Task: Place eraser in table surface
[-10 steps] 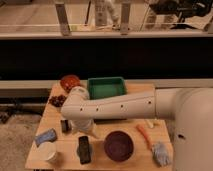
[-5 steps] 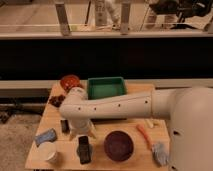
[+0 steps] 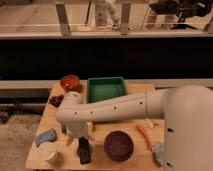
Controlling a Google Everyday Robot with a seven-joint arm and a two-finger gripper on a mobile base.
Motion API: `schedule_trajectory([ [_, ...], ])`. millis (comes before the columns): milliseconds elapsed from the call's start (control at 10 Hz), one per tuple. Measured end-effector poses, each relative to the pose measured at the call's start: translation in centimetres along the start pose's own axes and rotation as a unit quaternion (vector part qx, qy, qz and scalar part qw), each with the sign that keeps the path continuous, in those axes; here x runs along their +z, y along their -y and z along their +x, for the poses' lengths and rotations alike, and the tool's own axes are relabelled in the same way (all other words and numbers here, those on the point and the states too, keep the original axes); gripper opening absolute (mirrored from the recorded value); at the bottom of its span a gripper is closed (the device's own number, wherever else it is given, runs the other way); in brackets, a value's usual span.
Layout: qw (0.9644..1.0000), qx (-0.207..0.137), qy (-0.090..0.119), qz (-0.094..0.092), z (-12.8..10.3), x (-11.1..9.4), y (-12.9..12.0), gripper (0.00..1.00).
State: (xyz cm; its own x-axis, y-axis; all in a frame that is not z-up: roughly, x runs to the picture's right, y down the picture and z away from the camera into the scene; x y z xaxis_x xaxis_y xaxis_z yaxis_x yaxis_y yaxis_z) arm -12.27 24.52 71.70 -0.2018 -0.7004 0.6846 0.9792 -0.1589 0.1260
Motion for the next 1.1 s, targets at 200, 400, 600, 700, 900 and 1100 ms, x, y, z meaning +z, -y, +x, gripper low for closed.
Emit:
schedule_trajectory([
  [200, 0.9999, -0.011, -0.004, -0.003, -0.14, 0.03, 0.04, 0.8],
  [400, 0.9999, -0.01, -0.005, -0.001, -0.11, -0.01, -0.05, 0.79],
  [600, 1.0, -0.006, -0.005, 0.002, 0.01, -0.09, -0.14, 0.63],
  [700, 1.0, -0.004, -0.005, 0.003, 0.04, -0.08, -0.19, 0.53],
  [900, 1.0, -0.002, -0.004, 0.005, 0.1, -0.09, -0.26, 0.32],
  [1100, 1.0, 0.0, -0.003, 0.005, 0.11, -0.09, -0.25, 0.1],
])
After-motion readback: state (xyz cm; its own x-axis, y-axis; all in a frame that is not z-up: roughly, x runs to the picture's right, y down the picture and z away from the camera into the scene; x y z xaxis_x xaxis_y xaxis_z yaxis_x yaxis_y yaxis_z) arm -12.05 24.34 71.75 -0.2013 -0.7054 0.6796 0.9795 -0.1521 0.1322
